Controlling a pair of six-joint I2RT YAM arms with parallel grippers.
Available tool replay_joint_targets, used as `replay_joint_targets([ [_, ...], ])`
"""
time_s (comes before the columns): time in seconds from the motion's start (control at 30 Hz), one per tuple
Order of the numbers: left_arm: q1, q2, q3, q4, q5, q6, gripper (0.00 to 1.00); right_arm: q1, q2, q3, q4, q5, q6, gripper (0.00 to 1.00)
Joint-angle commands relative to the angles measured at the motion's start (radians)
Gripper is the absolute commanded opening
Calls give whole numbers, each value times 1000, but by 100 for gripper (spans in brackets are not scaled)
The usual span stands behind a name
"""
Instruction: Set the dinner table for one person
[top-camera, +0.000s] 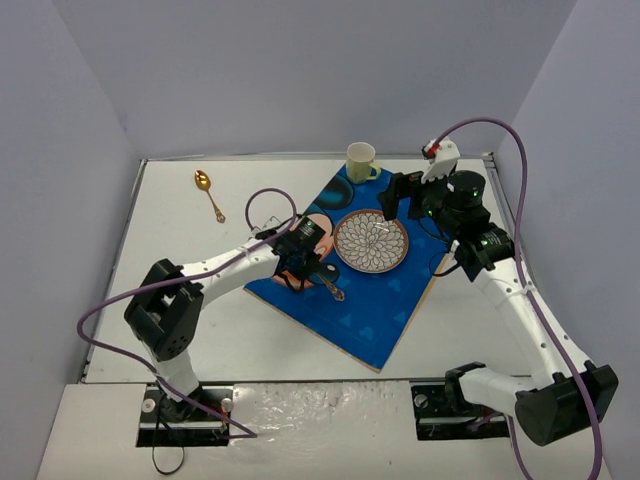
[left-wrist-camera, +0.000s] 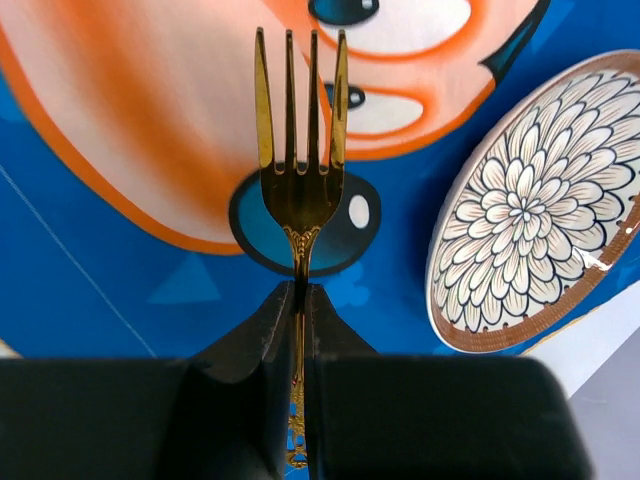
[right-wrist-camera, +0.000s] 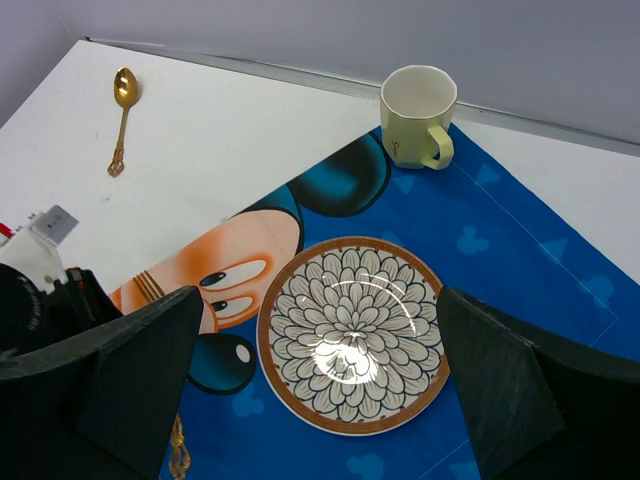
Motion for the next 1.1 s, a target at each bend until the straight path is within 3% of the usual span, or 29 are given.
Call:
replay_joint_targets([
  [0.0,-50,23,47,46,-56,-155,0,4,-54,8,33,-34,12,100],
  [0.3,-120,85,80,30,-81,-232,0,4,-92,-11,8,-44,-9,100],
  [0.9,-143,119,35,26,-73,-323,0,4,-97,-25,0,-57,-41,100],
  [1.07,-143,130,21,24,-50,-310,10,4,-97,-27,1,-55,-46,100],
])
